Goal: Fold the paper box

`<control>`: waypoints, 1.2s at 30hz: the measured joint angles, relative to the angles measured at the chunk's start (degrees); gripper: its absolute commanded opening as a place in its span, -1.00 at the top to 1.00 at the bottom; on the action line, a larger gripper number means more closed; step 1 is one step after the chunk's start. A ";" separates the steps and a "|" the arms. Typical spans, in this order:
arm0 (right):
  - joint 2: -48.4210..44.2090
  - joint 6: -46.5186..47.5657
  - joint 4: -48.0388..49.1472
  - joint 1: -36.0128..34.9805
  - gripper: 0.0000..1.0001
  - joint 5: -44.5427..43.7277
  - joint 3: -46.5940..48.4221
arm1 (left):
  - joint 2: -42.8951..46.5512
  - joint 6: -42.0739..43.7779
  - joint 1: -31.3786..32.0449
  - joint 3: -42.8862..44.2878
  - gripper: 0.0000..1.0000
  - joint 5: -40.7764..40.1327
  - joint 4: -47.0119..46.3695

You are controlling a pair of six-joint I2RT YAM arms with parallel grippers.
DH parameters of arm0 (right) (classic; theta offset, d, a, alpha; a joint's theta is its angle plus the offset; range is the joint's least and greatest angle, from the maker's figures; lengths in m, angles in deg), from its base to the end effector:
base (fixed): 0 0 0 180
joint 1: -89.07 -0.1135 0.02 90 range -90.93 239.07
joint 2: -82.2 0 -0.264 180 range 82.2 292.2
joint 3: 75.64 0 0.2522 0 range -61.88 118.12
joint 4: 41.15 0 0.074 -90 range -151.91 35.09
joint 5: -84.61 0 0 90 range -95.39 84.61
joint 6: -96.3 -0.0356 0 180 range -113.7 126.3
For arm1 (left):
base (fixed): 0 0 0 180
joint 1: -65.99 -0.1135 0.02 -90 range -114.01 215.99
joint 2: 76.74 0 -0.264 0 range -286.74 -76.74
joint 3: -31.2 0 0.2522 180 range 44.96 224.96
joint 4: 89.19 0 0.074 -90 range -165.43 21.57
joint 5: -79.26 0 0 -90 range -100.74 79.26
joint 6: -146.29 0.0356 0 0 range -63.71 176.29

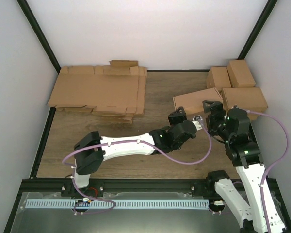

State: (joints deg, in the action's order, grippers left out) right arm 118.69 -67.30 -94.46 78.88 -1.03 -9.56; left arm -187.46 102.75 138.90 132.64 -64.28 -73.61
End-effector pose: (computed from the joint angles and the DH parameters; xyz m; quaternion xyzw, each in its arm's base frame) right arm 0.1248 0.0252 0.3510 0.4220 0.7228 0.3885 0.3854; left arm 0.1592 -0.4204 0.2798 0.5271 0.5891 0.2596 0.5547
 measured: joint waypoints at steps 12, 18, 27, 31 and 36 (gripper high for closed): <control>4.90 -4.48 7.26 0.00 -0.36 1.55 -2.45 | 1.97 -0.55 0.17 -1.49 0.33 -0.09 0.35; 6.75 -5.84 8.98 0.00 -0.09 2.49 -3.74 | 2.19 -0.59 0.46 -2.86 0.32 -0.13 0.39; 6.82 -7.04 12.15 0.00 0.26 3.32 -7.23 | 2.69 -1.25 0.98 -3.50 0.24 -0.28 1.40; 6.82 -7.52 14.60 0.00 0.34 4.24 -9.01 | 3.21 -1.49 1.29 -3.91 0.06 -0.39 2.47; 6.99 -7.26 15.63 0.00 0.46 4.63 -10.40 | 3.78 -3.19 1.44 -3.98 -0.32 -0.26 3.41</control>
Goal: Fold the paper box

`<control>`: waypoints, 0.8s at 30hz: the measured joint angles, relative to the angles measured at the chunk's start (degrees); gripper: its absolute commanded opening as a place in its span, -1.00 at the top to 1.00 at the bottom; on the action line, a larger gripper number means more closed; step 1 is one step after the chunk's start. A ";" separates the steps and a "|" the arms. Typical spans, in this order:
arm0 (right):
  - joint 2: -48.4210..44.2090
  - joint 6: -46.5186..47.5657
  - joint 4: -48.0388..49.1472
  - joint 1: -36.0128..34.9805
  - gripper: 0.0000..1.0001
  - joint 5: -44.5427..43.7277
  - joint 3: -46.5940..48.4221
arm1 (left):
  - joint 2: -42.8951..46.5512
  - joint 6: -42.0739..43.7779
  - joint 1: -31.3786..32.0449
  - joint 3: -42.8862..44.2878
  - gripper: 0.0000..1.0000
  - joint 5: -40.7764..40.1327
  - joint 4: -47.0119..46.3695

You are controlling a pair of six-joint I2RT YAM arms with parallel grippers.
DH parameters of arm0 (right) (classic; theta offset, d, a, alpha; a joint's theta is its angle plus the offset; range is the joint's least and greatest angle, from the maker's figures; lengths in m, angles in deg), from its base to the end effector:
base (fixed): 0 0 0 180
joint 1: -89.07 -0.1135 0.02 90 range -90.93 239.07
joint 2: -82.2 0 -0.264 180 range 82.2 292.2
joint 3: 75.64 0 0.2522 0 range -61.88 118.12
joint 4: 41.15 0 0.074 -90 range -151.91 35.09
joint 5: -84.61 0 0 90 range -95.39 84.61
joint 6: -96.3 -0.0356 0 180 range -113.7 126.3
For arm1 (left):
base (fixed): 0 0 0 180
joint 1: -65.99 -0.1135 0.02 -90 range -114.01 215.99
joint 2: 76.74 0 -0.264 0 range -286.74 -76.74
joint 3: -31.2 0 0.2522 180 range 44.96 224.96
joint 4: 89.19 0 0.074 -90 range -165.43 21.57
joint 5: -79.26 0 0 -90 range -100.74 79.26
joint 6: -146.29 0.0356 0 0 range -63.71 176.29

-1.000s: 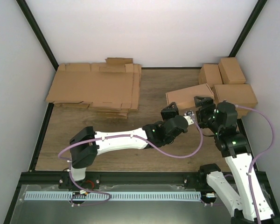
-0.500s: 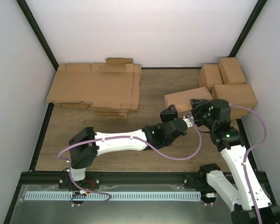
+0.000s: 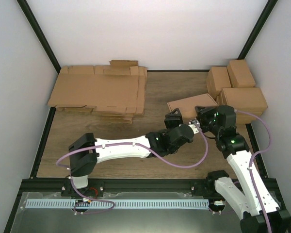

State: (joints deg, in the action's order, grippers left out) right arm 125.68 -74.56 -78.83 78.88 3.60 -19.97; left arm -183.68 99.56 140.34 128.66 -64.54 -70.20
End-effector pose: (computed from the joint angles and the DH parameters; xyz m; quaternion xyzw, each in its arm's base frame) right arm 0.1698 0.0362 0.3014 0.4535 0.7120 0.4261 0.3255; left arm 0.1434 -0.4055 0.2792 0.5357 0.5948 0.2523 0.5436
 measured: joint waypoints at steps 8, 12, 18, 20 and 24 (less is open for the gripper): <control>1.70 2.05 2.82 0.00 0.61 0.39 0.02 | 7.85 -8.09 0.92 -5.68 -0.99 1.29 1.84; 3.58 3.19 3.93 0.00 0.64 0.17 0.17 | 13.14 -14.84 1.88 -8.94 -1.00 2.97 4.74; 7.72 5.33 4.79 1.64 0.69 0.79 3.06 | 23.41 -24.55 2.27 -17.22 -1.00 6.34 9.81; 8.81 5.84 6.21 3.21 0.70 2.03 3.61 | 27.89 -27.74 2.19 -20.57 -1.00 7.98 11.54; 9.73 6.84 7.67 8.07 0.70 5.11 3.65 | 36.17 -34.47 1.46 -25.44 -1.00 11.74 13.35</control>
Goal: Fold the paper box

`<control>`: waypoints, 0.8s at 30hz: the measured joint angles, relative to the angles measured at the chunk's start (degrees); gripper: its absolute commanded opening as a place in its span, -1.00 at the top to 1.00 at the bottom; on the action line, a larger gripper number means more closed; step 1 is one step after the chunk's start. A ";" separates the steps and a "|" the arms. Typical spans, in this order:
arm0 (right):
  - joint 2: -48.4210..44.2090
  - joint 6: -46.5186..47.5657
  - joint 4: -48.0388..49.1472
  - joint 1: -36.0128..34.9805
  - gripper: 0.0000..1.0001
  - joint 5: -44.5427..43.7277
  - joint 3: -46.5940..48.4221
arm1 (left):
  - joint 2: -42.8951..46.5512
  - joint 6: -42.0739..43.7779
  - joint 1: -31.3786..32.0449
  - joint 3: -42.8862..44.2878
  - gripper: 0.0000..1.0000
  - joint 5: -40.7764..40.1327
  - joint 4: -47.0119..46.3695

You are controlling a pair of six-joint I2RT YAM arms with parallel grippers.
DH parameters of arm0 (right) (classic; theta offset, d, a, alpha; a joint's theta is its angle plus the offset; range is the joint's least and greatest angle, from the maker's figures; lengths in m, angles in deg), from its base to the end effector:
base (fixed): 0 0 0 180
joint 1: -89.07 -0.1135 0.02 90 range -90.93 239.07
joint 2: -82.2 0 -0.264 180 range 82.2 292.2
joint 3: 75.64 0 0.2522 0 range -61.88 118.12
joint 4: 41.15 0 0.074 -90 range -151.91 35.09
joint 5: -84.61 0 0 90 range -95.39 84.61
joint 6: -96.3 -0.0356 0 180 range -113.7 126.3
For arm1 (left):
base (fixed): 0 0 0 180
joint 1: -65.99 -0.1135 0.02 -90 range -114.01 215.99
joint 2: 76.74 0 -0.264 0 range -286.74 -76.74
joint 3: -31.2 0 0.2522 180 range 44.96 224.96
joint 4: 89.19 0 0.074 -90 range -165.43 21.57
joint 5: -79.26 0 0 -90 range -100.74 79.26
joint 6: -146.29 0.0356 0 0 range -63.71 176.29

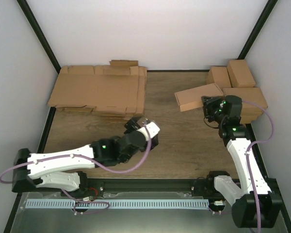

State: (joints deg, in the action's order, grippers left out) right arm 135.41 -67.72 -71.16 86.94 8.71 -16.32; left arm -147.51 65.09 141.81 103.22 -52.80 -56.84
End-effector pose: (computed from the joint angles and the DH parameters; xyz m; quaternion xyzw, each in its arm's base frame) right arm 0.2114 0.0165 0.3078 0.4341 0.7127 0.4148 0.3626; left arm 0.0896 -0.2571 0.3164 0.4166 0.7198 0.0072 0.5552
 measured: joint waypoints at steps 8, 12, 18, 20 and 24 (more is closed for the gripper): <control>4.61 6.60 1.66 24.33 0.71 15.82 5.44 | 13.51 -18.16 -11.93 -8.28 -1.00 17.11 -0.13; 6.64 10.08 4.57 34.91 0.71 24.65 6.03 | 13.64 -23.23 -13.05 -9.27 -1.00 24.37 -0.13; 8.85 12.70 13.62 42.53 0.67 35.76 3.32 | 10.99 -25.70 -13.22 -9.27 -1.00 31.01 -0.02; 8.39 12.52 17.84 44.72 0.67 36.87 0.37 | 10.34 -25.75 -13.22 -9.27 -1.00 32.39 0.00; 7.30 12.28 23.80 46.58 0.68 36.24 -4.52 | 9.27 -25.49 -13.33 -9.07 -1.00 35.19 0.04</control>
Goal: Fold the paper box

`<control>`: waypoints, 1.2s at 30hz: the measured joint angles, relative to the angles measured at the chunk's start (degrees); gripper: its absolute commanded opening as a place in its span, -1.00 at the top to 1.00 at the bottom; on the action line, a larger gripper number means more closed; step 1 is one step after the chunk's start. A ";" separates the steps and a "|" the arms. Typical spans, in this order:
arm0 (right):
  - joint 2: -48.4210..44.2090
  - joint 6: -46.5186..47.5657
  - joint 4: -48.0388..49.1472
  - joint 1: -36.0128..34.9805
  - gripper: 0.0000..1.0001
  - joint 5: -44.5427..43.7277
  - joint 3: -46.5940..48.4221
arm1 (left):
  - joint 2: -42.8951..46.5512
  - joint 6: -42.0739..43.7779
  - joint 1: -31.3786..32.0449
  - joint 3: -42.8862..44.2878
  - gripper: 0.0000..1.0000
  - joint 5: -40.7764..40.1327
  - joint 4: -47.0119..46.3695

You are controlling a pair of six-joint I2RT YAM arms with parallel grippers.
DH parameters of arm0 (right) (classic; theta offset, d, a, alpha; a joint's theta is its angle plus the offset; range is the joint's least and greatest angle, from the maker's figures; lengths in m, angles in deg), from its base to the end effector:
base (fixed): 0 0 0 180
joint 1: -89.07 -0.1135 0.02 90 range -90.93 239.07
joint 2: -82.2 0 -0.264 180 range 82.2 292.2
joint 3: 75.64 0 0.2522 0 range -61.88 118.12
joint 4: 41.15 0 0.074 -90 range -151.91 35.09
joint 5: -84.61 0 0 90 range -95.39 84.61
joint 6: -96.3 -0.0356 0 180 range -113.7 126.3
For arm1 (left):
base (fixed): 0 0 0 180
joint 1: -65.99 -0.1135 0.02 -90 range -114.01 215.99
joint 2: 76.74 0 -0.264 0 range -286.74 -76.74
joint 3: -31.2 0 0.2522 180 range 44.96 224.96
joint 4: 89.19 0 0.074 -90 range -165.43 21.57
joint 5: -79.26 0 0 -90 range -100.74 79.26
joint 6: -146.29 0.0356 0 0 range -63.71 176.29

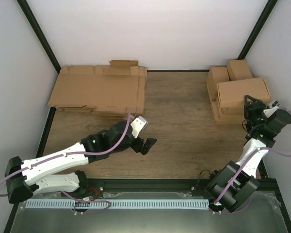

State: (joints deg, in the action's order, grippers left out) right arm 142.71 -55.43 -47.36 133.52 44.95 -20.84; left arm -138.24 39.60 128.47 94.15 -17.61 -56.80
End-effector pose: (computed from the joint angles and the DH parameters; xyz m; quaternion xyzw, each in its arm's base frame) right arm 0.1874 -0.1454 0.2982 0.4012 0.6364 0.4122 0.5140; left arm 0.1146 -0.2108 0.2957 0.3107 0.8116 -0.2733 0.4124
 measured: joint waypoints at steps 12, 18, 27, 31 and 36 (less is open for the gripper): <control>3.58 -1.09 8.50 3.39 0.68 -3.39 -2.12 | -4.52 1.31 -0.66 4.20 -1.00 5.29 0.42; 7.78 -2.23 12.28 3.39 0.68 -4.96 -2.54 | -7.37 1.99 -1.27 6.71 -1.00 6.51 0.48; 11.96 -2.36 15.04 3.37 0.65 -7.41 -2.54 | -10.23 1.99 -1.33 6.86 -1.00 6.99 0.33; 14.47 -2.16 16.13 2.93 0.50 -8.17 -2.54 | -10.58 1.99 -1.33 7.10 -1.00 6.97 0.28; 16.52 -1.73 15.87 1.49 0.02 -10.03 -2.36 | -11.45 1.97 -1.33 7.89 -1.00 6.95 0.15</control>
State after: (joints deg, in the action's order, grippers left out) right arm 159.23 -57.16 -31.49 135.01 34.92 -23.20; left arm -149.69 41.57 127.14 102.04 -10.66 -56.64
